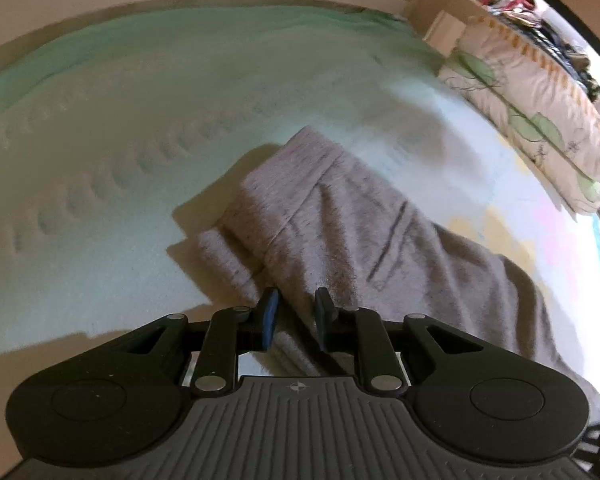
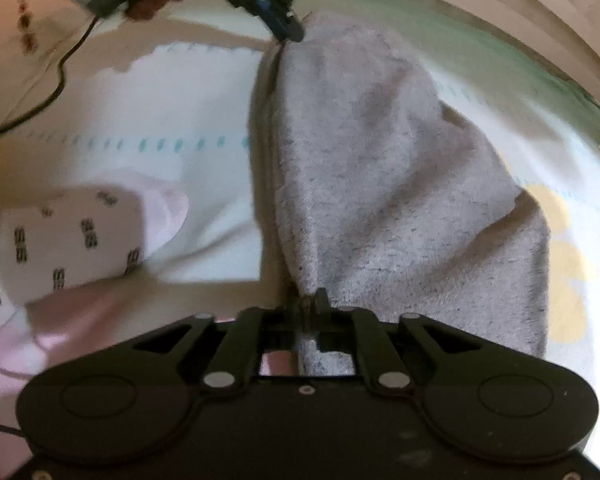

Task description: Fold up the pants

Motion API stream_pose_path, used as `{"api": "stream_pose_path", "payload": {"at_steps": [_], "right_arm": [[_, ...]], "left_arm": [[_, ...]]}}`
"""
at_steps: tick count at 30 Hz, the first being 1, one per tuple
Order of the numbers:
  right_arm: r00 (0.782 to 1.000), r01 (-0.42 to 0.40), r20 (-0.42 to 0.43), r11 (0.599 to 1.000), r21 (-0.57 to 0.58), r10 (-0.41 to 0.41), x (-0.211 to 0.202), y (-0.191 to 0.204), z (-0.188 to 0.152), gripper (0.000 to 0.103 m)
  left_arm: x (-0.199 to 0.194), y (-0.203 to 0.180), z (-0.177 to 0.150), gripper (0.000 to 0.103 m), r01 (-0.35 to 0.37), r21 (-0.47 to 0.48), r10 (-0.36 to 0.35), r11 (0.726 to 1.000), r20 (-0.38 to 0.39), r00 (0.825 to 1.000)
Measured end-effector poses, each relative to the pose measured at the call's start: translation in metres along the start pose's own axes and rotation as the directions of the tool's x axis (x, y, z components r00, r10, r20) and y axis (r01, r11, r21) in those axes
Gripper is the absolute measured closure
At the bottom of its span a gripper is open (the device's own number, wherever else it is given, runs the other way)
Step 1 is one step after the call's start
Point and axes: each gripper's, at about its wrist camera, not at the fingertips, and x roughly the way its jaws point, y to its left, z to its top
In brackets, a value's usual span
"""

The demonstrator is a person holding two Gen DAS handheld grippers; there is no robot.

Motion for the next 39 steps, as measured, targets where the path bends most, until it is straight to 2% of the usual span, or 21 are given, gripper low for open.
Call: {"api": "stream_pose_path", "payload": {"at_steps": [1, 2, 3, 4, 5, 9, 11, 13, 15, 18, 19, 20, 21, 22, 23, 25, 26, 32, 39], "right_arm": [[1.000, -0.018, 0.026, 1.000, 0.026, 0.017, -0.006, -0.006, 0.003, 0.080], [0.998, -0.042, 0.052, 0.998, 0.049, 0.039, -0.013, -0.010, 0.003, 0.073], [0.995, -0.061, 0.081, 0.996, 0.070, 0.055, -0.020, -0.016, 0.005, 0.072], [0.993, -0.068, 0.107, 0.993, 0.094, 0.058, -0.026, -0.023, 0.008, 0.072], [0.991, -0.072, 0.120, 0.990, 0.118, 0.058, -0.030, -0.029, 0.011, 0.072], [0.990, -0.068, 0.139, 0.971, 0.230, 0.037, -0.032, -0.056, 0.021, 0.072], [0.990, -0.056, 0.140, 0.971, 0.234, 0.024, -0.027, -0.061, 0.026, 0.072], [0.990, -0.048, 0.141, 0.974, 0.223, 0.016, -0.027, -0.065, 0.028, 0.072], [0.989, -0.053, 0.144, 0.973, 0.224, 0.021, -0.026, -0.066, 0.030, 0.072], [0.990, -0.063, 0.136, 0.974, 0.217, 0.034, -0.021, -0.066, 0.032, 0.072], [0.991, -0.065, 0.132, 0.974, 0.218, 0.036, -0.019, -0.066, 0.032, 0.072], [0.991, -0.068, 0.127, 0.973, 0.222, 0.041, -0.014, -0.068, 0.032, 0.072], [0.992, -0.071, 0.121, 0.971, 0.229, 0.044, -0.014, -0.068, 0.031, 0.072], [0.992, -0.073, 0.113, 0.969, 0.237, 0.047, -0.012, -0.069, 0.031, 0.072], [0.993, -0.075, 0.107, 0.966, 0.246, 0.050, -0.010, -0.070, 0.030, 0.072], [0.994, -0.078, 0.099, 0.961, 0.266, 0.053, -0.008, -0.074, 0.028, 0.072], [0.994, -0.075, 0.096, 0.959, 0.274, 0.050, -0.007, -0.076, 0.028, 0.072], [0.995, -0.046, 0.103, 0.926, 0.376, 0.008, -0.001, -0.106, 0.025, 0.072], [0.983, -0.006, 0.159, 0.854, 0.520, -0.090, 0.003, -0.167, 0.032, 0.072]], "left_arm": [[-0.003, -0.002, 0.003, 0.073, 0.003, 0.010, -0.003, 1.000, 0.009, 1.000], [-0.004, -0.004, 0.007, 0.060, 0.009, 0.021, -0.009, 1.000, 0.020, 1.000], [-0.006, -0.006, 0.011, 0.053, 0.017, 0.037, -0.018, 0.999, 0.030, 0.999], [-0.005, -0.009, 0.016, 0.034, 0.025, 0.058, -0.027, 0.998, 0.036, 0.999], [-0.004, -0.012, 0.021, 0.023, 0.030, 0.077, -0.033, 0.997, 0.036, 0.999], [0.011, -0.015, 0.041, 0.019, 0.035, 0.120, -0.040, 0.992, 0.043, 0.998], [0.014, -0.015, 0.047, 0.011, 0.014, 0.136, -0.022, 0.991, 0.057, 0.998], [0.017, -0.013, 0.054, 0.010, -0.001, 0.164, -0.011, 0.987, 0.072, 0.997], [0.027, -0.008, 0.059, 0.010, 0.019, 0.177, -0.022, 0.984, 0.018, 1.000], [0.047, 0.003, 0.062, 0.010, 0.064, 0.140, -0.053, 0.988, -0.079, 0.995], [0.052, 0.005, 0.061, 0.012, 0.087, 0.125, -0.074, 0.988, -0.103, 0.992], [0.054, 0.006, 0.060, 0.025, 0.106, 0.110, -0.094, 0.988, -0.107, 0.990], [0.054, 0.005, 0.059, 0.044, 0.120, 0.100, -0.110, 0.988, -0.107, 0.988], [0.052, 0.004, 0.059, 0.089, 0.117, 0.106, -0.105, 0.987, -0.108, 0.989], [0.048, -0.001, 0.058, 0.097, 0.102, 0.131, -0.090, 0.986, -0.097, 0.991], [0.035, -0.010, 0.054, 0.097, 0.078, 0.210, -0.066, 0.975, -0.064, 0.996], [0.028, -0.012, 0.053, 0.097, 0.082, 0.218, -0.071, 0.972, -0.057, 0.996], [0.015, 0.019, 0.042, 0.097, 0.066, 0.096, -0.056, 0.993, -0.096, 0.994], [0.042, 0.023, 0.041, 0.092, 0.044, 0.058, -0.036, 0.997, -0.129, 0.991]]}}
